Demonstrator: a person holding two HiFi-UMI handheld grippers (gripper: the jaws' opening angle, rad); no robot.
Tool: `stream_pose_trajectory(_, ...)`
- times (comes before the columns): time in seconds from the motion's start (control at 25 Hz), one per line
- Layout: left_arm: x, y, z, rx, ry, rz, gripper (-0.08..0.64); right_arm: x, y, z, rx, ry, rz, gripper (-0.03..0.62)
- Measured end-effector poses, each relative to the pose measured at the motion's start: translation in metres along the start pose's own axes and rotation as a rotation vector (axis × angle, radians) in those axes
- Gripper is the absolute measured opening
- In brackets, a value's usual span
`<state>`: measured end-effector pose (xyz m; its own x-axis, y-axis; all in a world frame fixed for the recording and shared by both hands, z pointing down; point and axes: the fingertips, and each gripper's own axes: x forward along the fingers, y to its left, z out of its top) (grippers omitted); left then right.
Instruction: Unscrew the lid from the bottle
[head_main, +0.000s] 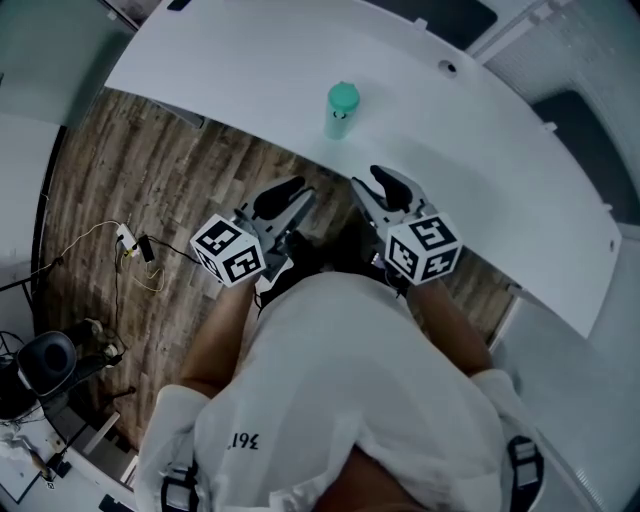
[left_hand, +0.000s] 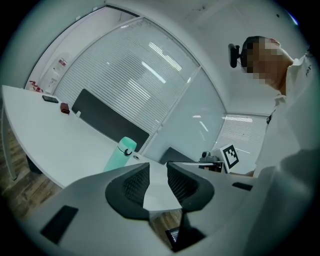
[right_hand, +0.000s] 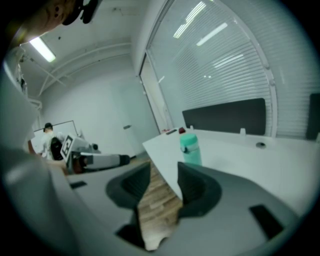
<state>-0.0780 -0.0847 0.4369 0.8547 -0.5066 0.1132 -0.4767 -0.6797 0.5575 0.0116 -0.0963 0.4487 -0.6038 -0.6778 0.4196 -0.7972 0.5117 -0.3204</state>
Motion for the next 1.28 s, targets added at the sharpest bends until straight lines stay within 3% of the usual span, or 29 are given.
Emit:
stream_pose_trajectory(0.52, 0.014, 0.016, 0.000, 0.002, 0.008, 0.022, 0.126, 0.010, -0.017, 0.005, -0.026, 0.014, -0.021, 0.163)
stream_pose_trajectory(0.88, 0.039, 0.037, 0.009, 0.048, 0.034, 0.025, 0.127, 0.031, -0.033, 0.023, -0.060, 0.011, -0.040, 0.163)
stream_pose_trajectory(1.28, 0.074, 0.080, 0.005, 0.180, 0.101, 0.081, 0.219, 0.065, -0.053, 0.042, -0.111, 0.015, -0.068, 0.175)
